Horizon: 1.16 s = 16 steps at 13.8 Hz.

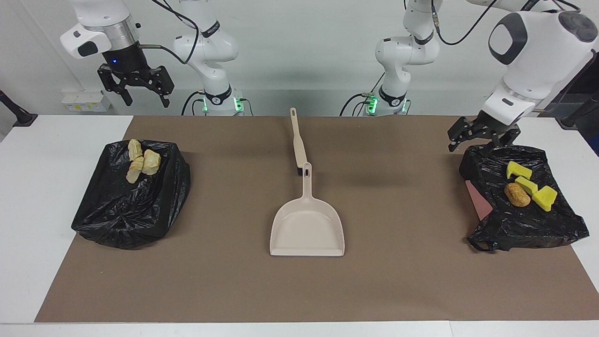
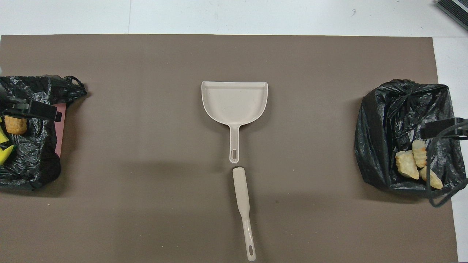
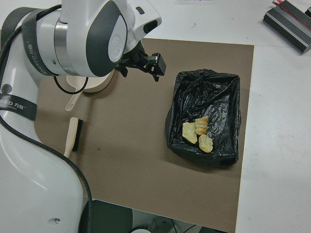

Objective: Sweep and dump trash in bin

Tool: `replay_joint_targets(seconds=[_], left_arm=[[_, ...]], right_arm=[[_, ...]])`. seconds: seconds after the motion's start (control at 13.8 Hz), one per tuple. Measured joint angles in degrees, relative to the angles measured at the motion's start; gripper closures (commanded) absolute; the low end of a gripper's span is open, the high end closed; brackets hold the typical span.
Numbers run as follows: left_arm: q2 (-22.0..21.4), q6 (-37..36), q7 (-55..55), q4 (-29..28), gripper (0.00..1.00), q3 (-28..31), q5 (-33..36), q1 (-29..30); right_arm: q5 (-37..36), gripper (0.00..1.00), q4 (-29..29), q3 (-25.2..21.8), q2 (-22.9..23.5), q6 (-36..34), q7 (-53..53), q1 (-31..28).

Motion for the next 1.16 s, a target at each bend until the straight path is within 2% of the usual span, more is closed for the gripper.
replay_joint_targets(seconds=[0.29,0.65,1.16], left_arm=[[-1.89,-2.95,0.09,-0.21,0.0,-0.9,3.1,-0.01],[-3.64,-4.48,0.09,-1.51,0.0,-1.09,3.48,0.0],[-4.0,-5.41,0.09,-2.13,0.0,-1.13,3.52,0.0]], right_arm=[[0.0,0.0,0.0,-0.04,0.06,0.07,0.0,-0.04],[0.44,0.0,-0.05,-0.3,0.17,0.04,0.0,-0.1],[1.16,0.0,-0.11,-0.31,0.17,0.03,-1.14,-0.1]])
